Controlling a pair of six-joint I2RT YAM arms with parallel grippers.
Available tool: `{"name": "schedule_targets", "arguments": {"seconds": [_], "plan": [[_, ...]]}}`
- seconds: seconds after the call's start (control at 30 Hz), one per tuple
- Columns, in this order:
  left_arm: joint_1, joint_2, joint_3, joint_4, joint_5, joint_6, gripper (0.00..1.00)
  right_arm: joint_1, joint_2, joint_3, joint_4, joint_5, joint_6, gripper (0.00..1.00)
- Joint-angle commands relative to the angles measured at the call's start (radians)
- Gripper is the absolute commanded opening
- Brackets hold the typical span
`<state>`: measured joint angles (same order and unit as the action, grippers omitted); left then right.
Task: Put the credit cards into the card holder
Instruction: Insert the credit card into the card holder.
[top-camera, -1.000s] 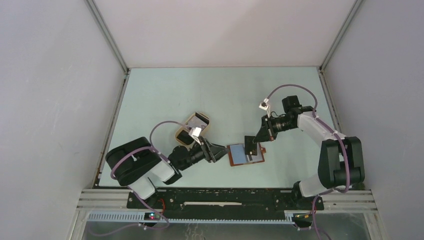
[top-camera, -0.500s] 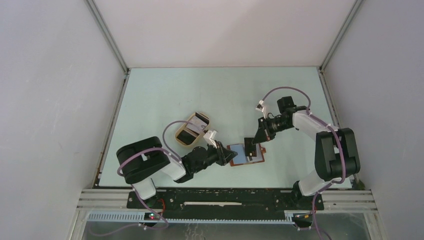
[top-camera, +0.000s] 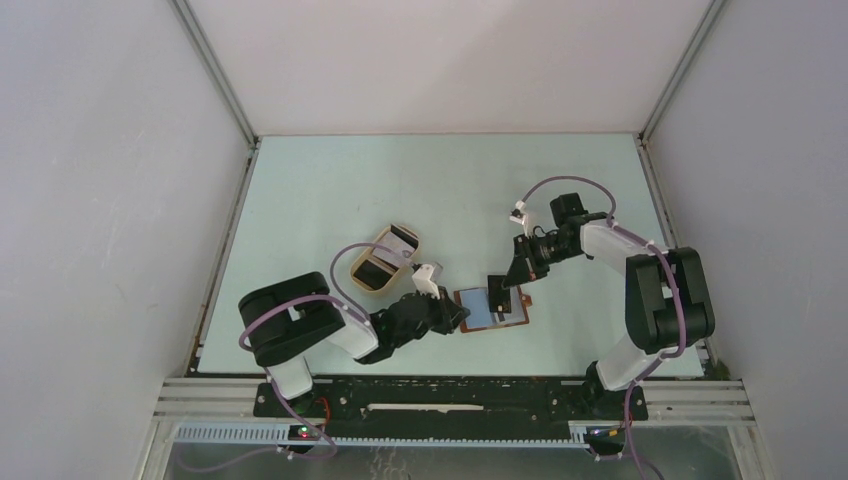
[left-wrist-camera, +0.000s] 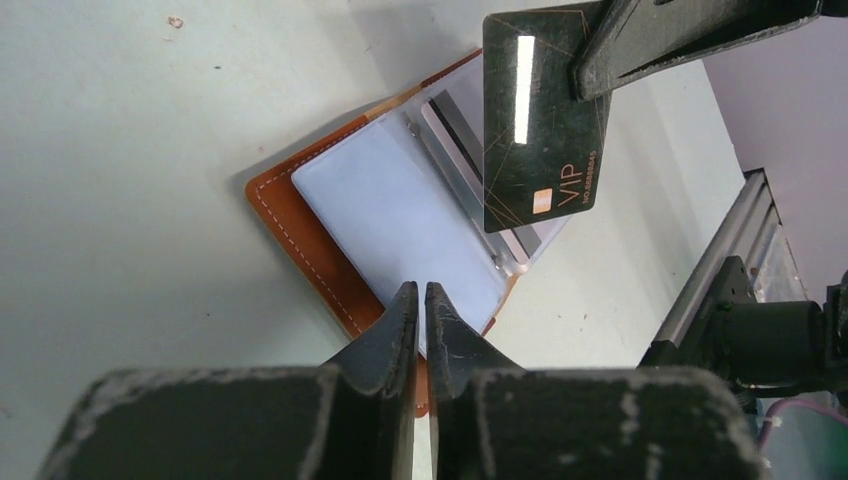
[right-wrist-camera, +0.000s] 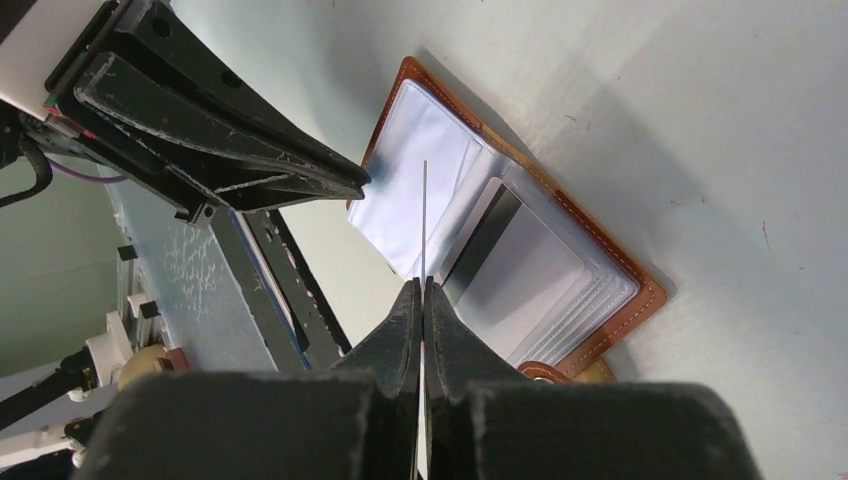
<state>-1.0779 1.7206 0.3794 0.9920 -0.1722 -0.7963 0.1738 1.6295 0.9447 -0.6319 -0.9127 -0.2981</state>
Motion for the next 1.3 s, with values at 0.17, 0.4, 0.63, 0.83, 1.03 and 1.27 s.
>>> {"name": "schedule_targets", "arguments": {"seconds": [0.17,0.4,0.63,0.83,1.03,1.27], "plan": [[-0.024,-0.025,0.073,-0.151,-0.089,-0.031,0.06,0.008,0.026,0.023,0.042,0.031,0.072,0.0],[-0.03,-0.029,0.075,-0.168,-0.104,-0.035,0.05,0.013,0.037,0.023,0.048,0.036,0.09,0.0],[-0.031,-0.03,0.074,-0.168,-0.105,-0.037,0.04,0.012,0.058,0.023,0.045,0.024,0.093,0.0],[-0.031,-0.029,0.073,-0.168,-0.104,-0.035,0.04,0.009,0.065,0.023,0.041,0.018,0.091,0.0],[-0.031,-0.03,0.07,-0.167,-0.107,-0.034,0.04,0.003,0.076,0.024,0.036,-0.003,0.09,0.0],[-0.031,-0.029,0.071,-0.167,-0.108,-0.032,0.03,-0.002,0.093,0.025,0.034,-0.018,0.089,0.0]]}}
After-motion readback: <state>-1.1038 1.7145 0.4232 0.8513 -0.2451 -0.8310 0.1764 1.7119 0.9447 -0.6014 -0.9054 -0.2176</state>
